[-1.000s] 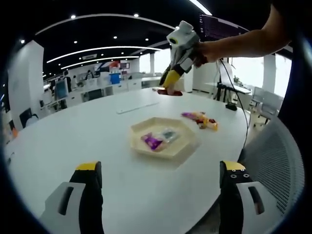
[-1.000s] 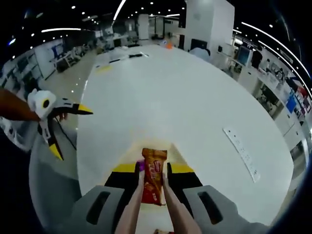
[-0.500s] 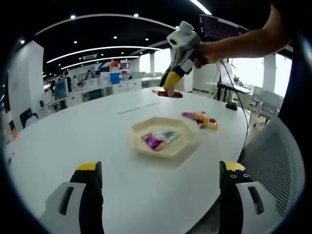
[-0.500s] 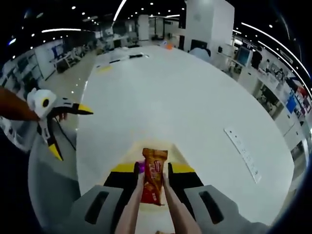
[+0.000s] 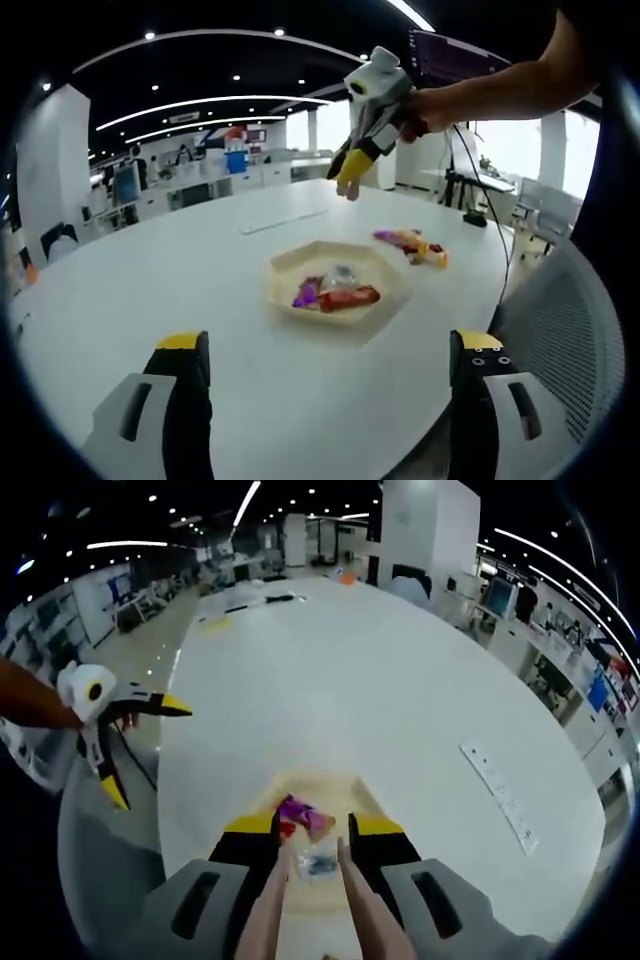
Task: Place the target food into the container with the food tongs after gripping and lifting it, then release it inside without dropping or visibly crushing the food.
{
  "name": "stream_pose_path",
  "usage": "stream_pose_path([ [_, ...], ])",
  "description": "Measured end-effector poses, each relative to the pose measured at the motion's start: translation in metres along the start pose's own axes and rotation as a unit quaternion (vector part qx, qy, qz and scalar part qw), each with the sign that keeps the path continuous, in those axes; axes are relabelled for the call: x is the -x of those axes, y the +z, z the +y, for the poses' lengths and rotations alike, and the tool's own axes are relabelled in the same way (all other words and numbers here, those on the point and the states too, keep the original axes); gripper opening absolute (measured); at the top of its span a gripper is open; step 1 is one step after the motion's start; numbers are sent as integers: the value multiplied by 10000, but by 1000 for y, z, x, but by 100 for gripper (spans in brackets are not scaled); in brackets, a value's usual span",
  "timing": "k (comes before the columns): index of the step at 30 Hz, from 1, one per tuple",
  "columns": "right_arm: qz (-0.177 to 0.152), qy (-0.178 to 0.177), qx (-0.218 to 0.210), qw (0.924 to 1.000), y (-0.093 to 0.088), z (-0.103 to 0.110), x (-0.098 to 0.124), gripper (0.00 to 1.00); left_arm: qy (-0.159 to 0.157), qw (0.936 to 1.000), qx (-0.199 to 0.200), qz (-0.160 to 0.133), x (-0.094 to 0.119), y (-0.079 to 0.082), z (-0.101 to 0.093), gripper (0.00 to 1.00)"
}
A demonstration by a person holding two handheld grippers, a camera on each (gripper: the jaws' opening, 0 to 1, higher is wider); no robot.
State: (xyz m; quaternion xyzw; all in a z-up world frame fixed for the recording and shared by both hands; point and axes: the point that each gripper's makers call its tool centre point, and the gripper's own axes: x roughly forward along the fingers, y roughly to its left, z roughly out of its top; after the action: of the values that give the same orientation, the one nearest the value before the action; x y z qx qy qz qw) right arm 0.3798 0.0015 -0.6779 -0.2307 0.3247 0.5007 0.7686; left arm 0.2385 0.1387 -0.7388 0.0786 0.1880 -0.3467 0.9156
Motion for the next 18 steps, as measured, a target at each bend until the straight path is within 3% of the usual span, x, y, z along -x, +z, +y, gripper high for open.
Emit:
stream_pose_path([
  [18,-27,-82,0,10000,-7,-8,18,27,22,10000,-39,11,0,-1,0,97],
])
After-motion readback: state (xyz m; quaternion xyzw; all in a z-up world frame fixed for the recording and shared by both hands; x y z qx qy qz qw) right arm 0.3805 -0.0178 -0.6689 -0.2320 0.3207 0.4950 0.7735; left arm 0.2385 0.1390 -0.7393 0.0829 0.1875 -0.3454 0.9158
